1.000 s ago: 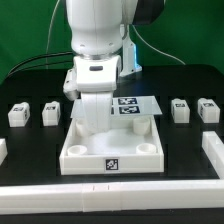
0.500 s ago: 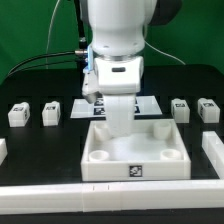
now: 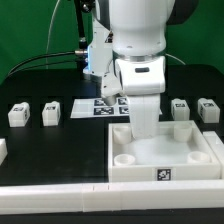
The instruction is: Assemble one leg
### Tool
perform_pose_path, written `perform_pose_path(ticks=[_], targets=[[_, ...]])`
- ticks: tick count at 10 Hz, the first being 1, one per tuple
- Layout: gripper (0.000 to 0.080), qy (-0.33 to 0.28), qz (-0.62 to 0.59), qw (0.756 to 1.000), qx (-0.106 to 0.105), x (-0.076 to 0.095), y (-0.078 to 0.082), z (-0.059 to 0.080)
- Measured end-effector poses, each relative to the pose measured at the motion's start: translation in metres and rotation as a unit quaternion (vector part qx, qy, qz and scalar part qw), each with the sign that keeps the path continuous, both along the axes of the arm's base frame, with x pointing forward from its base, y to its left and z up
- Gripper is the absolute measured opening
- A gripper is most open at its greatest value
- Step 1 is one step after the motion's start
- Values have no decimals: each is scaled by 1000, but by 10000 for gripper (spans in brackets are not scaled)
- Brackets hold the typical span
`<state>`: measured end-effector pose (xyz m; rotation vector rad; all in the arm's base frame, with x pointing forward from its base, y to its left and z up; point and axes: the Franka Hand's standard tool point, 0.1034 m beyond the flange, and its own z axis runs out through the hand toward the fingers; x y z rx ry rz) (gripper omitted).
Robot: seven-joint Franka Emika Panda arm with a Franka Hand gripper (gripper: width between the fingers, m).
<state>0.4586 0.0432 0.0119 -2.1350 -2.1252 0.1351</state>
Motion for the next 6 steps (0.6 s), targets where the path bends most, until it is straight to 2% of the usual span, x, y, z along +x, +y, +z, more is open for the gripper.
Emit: perform_pose_path(ticks=[4, 6], targets=[[77, -7, -9, 1000, 1, 26, 1, 1], [77, -2, -13, 1000, 0, 31, 1, 1]])
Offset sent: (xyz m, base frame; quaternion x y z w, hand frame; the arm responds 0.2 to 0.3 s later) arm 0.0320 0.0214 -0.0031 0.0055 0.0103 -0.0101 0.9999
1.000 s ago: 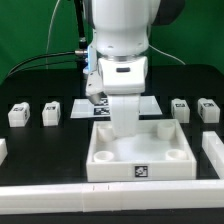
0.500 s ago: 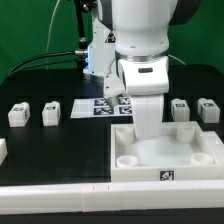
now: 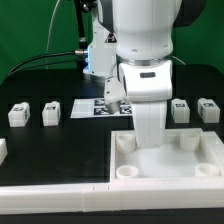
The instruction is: Assemble one leg
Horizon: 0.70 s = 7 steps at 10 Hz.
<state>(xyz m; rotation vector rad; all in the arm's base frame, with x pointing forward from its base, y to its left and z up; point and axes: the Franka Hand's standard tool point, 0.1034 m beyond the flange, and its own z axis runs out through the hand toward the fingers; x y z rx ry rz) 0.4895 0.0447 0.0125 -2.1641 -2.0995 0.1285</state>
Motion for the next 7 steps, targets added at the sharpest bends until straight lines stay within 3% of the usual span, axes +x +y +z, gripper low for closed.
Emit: perform_pose_path(ticks=[2, 3, 4, 5, 6, 7], targets=[[77, -2, -6, 1000, -1, -2, 0, 0], [144, -2, -6, 1000, -1, -2, 0, 0], [280, -1, -6, 1000, -1, -3, 0, 0], [280, -1, -6, 1000, -1, -3, 0, 0], [462, -1, -6, 1000, -1, -3, 1, 0], [582, -1, -6, 1000, -1, -3, 1, 0]])
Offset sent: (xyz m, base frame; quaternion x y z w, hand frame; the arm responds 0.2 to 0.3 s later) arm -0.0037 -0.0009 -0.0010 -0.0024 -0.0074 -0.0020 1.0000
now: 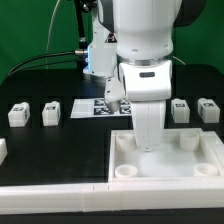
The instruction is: Assemble one leg
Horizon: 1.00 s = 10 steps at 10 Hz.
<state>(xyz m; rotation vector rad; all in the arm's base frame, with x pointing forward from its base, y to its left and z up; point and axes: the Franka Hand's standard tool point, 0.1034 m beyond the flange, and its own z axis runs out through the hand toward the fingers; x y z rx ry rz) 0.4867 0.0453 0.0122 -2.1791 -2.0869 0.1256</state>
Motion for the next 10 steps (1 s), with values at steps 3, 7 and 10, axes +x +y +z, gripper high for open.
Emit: perform_pose_path(ticks=[3, 7, 10], targets=[[646, 1, -1, 1000, 0, -1, 0, -1], [649, -3, -30, 1000, -6, -3, 2, 9], [649, -21, -79, 996, -18, -11, 4, 40]])
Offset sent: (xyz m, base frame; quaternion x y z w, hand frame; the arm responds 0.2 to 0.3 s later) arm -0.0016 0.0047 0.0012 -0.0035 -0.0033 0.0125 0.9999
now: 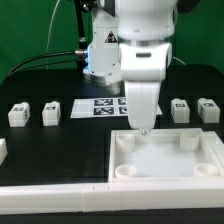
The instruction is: Assemble one leg
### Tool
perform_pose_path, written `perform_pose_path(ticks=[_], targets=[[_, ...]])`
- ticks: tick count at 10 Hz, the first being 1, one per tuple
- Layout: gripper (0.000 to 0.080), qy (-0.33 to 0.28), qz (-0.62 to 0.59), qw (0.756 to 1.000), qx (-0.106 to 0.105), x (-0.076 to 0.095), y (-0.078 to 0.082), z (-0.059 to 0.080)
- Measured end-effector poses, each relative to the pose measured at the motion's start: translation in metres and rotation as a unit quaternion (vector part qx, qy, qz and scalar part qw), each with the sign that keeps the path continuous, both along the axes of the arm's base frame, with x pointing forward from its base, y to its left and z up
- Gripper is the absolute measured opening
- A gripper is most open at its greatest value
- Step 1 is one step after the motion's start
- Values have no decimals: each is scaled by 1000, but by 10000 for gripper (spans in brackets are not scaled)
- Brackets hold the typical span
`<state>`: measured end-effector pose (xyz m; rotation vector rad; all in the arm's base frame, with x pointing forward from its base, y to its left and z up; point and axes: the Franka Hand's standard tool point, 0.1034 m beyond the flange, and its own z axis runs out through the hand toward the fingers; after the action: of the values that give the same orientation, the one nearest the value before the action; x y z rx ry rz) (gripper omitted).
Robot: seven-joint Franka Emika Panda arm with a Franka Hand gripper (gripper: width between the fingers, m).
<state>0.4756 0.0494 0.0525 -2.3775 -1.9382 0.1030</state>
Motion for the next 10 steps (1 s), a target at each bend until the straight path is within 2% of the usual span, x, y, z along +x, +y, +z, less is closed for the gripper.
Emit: perform_pose_path(ticks=[2, 4, 7, 8, 10], targets=[[649, -8, -14, 1000, -6, -5, -4, 13], [649, -4, -27, 1000, -6, -7, -4, 10], [649, -2, -169, 985, -18, -7, -3, 10], [649, 0, -227, 974, -23, -8, -3, 9], [649, 12, -395, 918, -42, -24, 4, 5]])
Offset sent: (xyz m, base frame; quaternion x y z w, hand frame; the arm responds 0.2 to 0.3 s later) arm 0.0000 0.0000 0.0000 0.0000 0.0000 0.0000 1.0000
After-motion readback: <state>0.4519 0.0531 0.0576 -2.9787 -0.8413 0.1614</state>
